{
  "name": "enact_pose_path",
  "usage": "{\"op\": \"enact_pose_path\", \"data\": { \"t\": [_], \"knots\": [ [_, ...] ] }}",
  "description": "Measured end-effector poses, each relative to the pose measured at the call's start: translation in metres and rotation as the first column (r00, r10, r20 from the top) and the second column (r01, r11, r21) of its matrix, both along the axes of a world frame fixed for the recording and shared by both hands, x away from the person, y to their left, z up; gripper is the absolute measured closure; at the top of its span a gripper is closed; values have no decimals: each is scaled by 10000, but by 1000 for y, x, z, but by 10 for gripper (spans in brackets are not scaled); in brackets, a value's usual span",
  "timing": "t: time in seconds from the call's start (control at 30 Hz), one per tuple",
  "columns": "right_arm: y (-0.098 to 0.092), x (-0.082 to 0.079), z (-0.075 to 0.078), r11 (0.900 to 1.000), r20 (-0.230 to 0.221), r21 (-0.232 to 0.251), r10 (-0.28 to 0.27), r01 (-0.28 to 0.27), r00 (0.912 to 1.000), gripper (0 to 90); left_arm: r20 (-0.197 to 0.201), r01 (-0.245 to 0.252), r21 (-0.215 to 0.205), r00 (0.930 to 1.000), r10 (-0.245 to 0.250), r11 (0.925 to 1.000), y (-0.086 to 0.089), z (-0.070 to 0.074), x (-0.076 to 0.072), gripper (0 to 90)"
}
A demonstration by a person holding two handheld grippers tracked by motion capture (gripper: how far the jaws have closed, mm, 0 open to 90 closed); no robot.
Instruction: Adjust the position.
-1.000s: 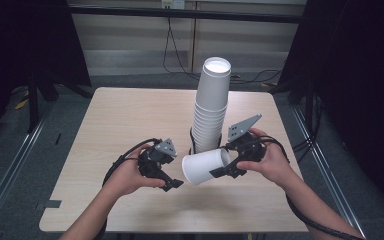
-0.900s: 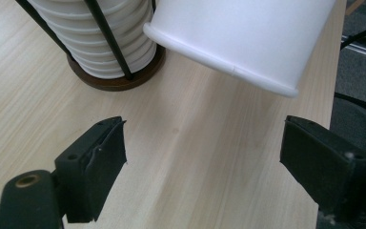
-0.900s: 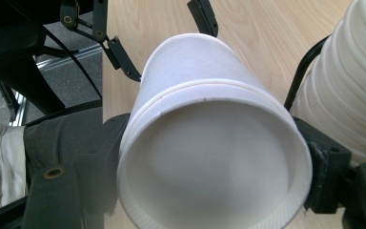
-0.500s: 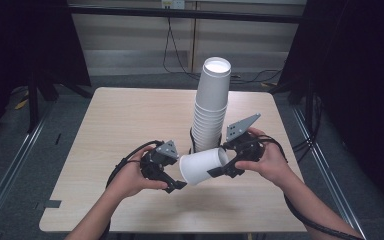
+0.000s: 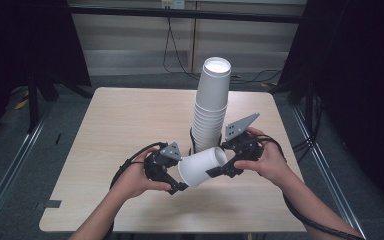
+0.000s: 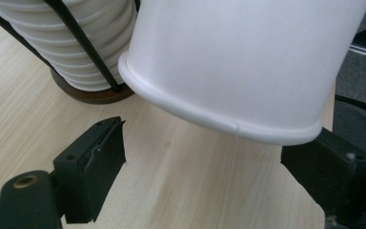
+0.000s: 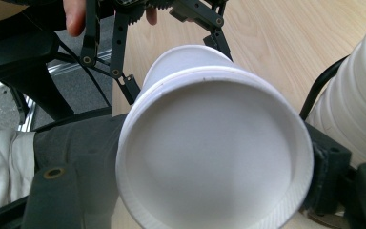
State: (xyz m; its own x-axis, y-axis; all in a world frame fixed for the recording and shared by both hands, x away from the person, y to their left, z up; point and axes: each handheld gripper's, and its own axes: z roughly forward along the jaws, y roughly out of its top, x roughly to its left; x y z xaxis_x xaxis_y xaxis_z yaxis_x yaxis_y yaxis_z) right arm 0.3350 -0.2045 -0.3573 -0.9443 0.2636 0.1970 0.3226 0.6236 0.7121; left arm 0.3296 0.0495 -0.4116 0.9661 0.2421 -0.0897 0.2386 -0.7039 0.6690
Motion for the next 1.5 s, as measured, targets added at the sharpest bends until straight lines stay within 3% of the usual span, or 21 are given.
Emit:
{"op": "enact_pose_path", "data": {
  "t": [0.17,0.57,0.63,0.7,0.87,1.23,1.5],
  "knots": [
    [1,0,0,10000,15,-3,20,-20,10000,240,20,-39,71,10000,38,10000,0,0,0,153],
    [2,2,1,9999,190,99,-31,29,9998,241,-341,-25,-272,9994,16,9996,1,1,-1,148],
    [5,0,0,9999,112,91,53,-54,9999,241,-419,10,-365,9991,-25,9993,0,0,-1,108],
    [6,0,0,9999,69,81,147,-147,9999,242,-307,106,-298,9995,-115,9995,0,-1,-1,84],
    [9,0,2,9994,5,152,314,-314,9995,242,-153,217,-647,9996,-227,9977,0,2,2,51],
    [10,1,1,9991,-104,139,401,-400,9991,243,276,521,-573,9983,-506,9970,-4,4,1,15],
    [10,2,0,9993,-225,57,384,-383,9990,242,411,754,-613,9965,-730,9953,-5,6,0,68]
  ]
}}
